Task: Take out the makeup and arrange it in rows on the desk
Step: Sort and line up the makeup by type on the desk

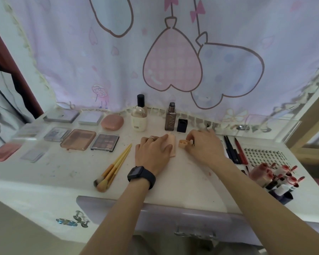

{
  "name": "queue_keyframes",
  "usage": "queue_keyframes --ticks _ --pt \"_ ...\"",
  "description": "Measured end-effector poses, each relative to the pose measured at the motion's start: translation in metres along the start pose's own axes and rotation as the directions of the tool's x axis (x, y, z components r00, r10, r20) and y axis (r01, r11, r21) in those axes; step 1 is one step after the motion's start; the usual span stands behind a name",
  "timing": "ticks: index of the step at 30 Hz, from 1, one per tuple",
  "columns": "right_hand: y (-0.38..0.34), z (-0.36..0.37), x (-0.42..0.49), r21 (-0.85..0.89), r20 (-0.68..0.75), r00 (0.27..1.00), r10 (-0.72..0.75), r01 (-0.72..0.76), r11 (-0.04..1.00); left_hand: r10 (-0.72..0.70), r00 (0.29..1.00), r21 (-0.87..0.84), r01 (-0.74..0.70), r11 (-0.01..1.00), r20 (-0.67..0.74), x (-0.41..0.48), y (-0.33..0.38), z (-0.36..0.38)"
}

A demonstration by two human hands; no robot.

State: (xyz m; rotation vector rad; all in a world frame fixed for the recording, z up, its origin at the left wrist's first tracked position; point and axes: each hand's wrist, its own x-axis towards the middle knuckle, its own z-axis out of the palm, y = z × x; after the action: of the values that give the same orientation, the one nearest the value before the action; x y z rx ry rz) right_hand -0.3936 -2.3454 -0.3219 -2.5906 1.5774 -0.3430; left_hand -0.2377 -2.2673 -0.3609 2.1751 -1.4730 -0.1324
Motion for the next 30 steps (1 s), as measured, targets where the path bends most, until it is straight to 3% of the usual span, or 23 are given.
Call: queue_keyframes --ticks 6,18,24,30 --pt "0.003 -0.002 0.000 -0.008 0.014 1.000 -0.021 0.021 1.000 -0.006 1.000 -0.017 0.006 1.000 -0.013 0.000 0.000 0.001" --pt "0.001 -0.002 -0.006 0.155 0.013 0.999 0.034 -0.036 0.987 -0.004 1.000 -0.022 0.003 1.000 -0.015 0.000 0.002 0.001" --pt "0.000 -0.008 -0.020 -0.025 -0.013 0.993 0.116 -0.116 0.993 -0.004 1.000 -0.017 0.003 1.000 -0.010 0.001 0.001 0.002" --pt "-0.005 -0.011 -0.021 -0.070 0.000 0.985 0.172 -0.171 0.983 -0.002 1.000 -0.016 0.002 1.000 -0.004 -0.001 0.002 0.000"
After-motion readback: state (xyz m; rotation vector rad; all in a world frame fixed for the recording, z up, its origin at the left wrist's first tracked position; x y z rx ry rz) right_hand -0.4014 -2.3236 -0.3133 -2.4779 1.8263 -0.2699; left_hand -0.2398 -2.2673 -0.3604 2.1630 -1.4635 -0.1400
